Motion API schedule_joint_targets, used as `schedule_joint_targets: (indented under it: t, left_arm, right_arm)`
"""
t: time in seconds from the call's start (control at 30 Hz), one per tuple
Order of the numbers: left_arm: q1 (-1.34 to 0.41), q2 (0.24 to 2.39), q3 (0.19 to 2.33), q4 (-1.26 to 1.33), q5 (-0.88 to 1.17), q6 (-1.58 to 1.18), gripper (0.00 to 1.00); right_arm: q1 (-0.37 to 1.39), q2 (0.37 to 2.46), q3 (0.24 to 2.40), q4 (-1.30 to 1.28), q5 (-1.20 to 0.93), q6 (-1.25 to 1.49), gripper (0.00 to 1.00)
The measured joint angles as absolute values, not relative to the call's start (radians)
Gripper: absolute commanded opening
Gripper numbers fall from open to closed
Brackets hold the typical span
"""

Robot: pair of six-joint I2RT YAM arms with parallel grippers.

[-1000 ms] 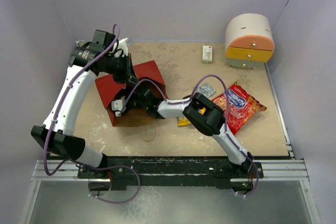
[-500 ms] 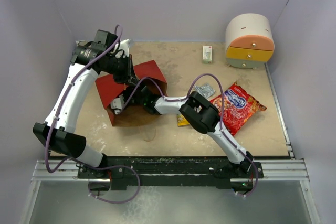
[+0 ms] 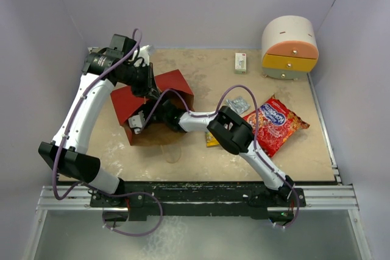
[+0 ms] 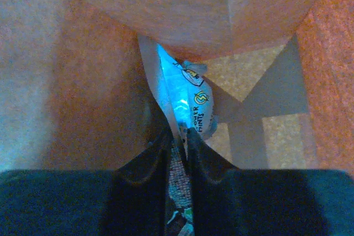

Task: Take the snacks out of the paper bag

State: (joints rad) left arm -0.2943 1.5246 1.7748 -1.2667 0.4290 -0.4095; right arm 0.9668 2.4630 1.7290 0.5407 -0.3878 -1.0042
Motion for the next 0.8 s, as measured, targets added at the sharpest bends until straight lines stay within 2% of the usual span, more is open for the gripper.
schedule_joint_targets:
  t: [0.1,0.37,0.6,0.8]
  left_arm:
    - [-0.294,1.525,1.777,-1.266,0.423,-0.417,0.00]
    - [-0.295,1.525,1.794,-1.252,0.401,-0.466,0.00]
    - [-0.295,1.523,1.793,-1.209,0.389,-0.511,0.00]
    - [-0.295,1.489,1.728,-1.134,0.389,-0.556,0.00]
  right_arm:
    - [0.967,2.463,1.729,0.528,-0.411,-0.997,0.00]
    - [0.974,2.376,1.591,0.525,-0.435,-0.949,0.00]
    - [0.997,2.116,1.298,0.608,-0.428,-0.774,0.00]
    - [1.008,1.847,1.111,0.563,-0.400,-0.647,0.00]
